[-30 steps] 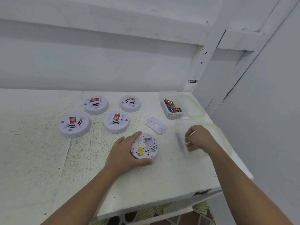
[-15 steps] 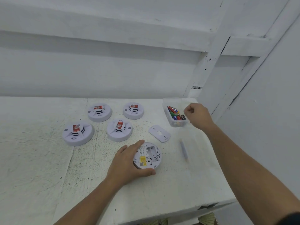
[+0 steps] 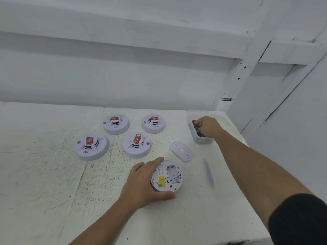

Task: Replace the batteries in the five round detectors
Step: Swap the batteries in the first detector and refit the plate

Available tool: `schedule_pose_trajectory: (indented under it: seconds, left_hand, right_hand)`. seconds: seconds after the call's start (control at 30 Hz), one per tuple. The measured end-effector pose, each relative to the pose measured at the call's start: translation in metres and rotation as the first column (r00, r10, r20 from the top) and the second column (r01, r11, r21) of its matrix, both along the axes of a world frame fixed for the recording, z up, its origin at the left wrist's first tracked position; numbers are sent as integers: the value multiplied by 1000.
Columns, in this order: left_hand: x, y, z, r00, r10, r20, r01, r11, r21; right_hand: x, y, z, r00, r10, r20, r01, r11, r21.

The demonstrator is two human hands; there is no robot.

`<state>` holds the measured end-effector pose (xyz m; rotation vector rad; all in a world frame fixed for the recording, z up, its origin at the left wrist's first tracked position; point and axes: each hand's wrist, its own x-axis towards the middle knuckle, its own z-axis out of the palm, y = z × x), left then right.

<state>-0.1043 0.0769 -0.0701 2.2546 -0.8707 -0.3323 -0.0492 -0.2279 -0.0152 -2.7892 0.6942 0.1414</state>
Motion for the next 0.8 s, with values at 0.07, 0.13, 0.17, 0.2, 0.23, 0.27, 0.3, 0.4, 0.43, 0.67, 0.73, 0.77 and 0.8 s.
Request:
schedule_pose_trajectory:
  seconds: [0.07, 0.13, 0.17, 0.2, 0.23, 0.27, 0.3, 0.4, 0.43, 0.67, 0.73, 0.77, 0.8]
  left_hand:
    - [0, 0, 1, 1000, 10, -3, -10, 1000, 11]
    - [0, 0, 0, 1000, 25, -5, -25, 999, 20]
    - [0, 0, -1, 1000, 29, -5, -28, 999, 23]
    - [0, 0, 0, 1000, 30, -4, -30, 999, 24]
    - [0, 0, 0, 1000, 31, -3, -31, 999, 23]
    - [0, 0, 0, 1000, 31, -1, -31, 999, 20]
    - [0, 0, 1, 999, 33, -2, -33, 999, 17]
    - [1, 0, 0, 999, 36, -5, -36, 999, 15]
    - [1, 0, 0, 999, 33, -3, -33, 999, 18]
    - [1, 0, -2, 1000, 26, 3, -26, 999, 24]
    - [1, 0, -1, 1000, 26, -1, -26, 1000, 14]
    - [1, 0, 0, 1000, 25, -4, -25, 1000, 8]
    - [1, 0, 1, 1000, 22, -2, -22, 1000, 4]
  right_hand:
    - [3, -3, -5, 1000, 3, 6, -3, 1000, 13]
    - [6, -5, -10, 999, -17, 45, 16, 999, 33]
    - [7, -5, -11, 998, -29, 63, 26, 999, 46]
    - [8, -5, -12, 996, -34, 77, 30, 998, 59]
    - [8, -6, -13, 995, -34, 89, 27, 997, 70]
    - [8, -7, -14, 993, -41, 109, 32, 996, 86]
    - [8, -8, -14, 988, -69, 139, 53, 992, 112]
    - [6, -8, -12, 967, -126, 221, 95, 985, 146]
    - [6, -8, -10, 967, -118, 228, 84, 984, 155]
    - [4, -2, -14, 998, -16, 60, 12, 998, 64]
    - [7, 2, -16, 1000, -6, 19, 5, 999, 32]
    - [8, 3, -16, 1000, -6, 7, 6, 1000, 24]
    - [9, 3, -15, 1000, -10, 5, 10, 1000, 25]
